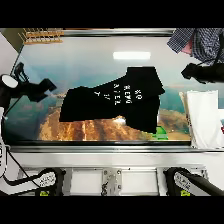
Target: Fold the clothes and pants, and hang the long-sleeved shirts on hangers.
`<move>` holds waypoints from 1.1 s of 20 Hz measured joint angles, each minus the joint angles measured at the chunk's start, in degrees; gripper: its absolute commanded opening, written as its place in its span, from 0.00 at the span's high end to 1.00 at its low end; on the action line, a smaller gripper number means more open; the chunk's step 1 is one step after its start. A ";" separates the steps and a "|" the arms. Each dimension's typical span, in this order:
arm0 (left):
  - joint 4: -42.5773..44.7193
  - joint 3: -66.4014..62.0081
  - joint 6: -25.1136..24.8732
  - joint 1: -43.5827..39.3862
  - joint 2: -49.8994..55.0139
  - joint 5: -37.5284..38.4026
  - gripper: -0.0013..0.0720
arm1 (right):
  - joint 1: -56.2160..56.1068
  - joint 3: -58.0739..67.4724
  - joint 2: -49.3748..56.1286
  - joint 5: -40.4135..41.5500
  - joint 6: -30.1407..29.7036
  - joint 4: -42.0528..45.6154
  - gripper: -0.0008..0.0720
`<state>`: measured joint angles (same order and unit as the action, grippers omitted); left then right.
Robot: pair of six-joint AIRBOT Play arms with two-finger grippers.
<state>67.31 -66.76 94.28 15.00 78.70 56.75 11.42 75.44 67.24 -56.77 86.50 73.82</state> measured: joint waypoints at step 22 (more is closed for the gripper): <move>-8.37 18.75 5.77 -6.10 2.21 -14.43 0.97 | -0.57 -19.78 -12.22 -0.55 -1.01 -5.79 0.29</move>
<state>58.94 -48.01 100.05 8.91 80.90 42.33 10.85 55.66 55.02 -57.32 85.49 68.03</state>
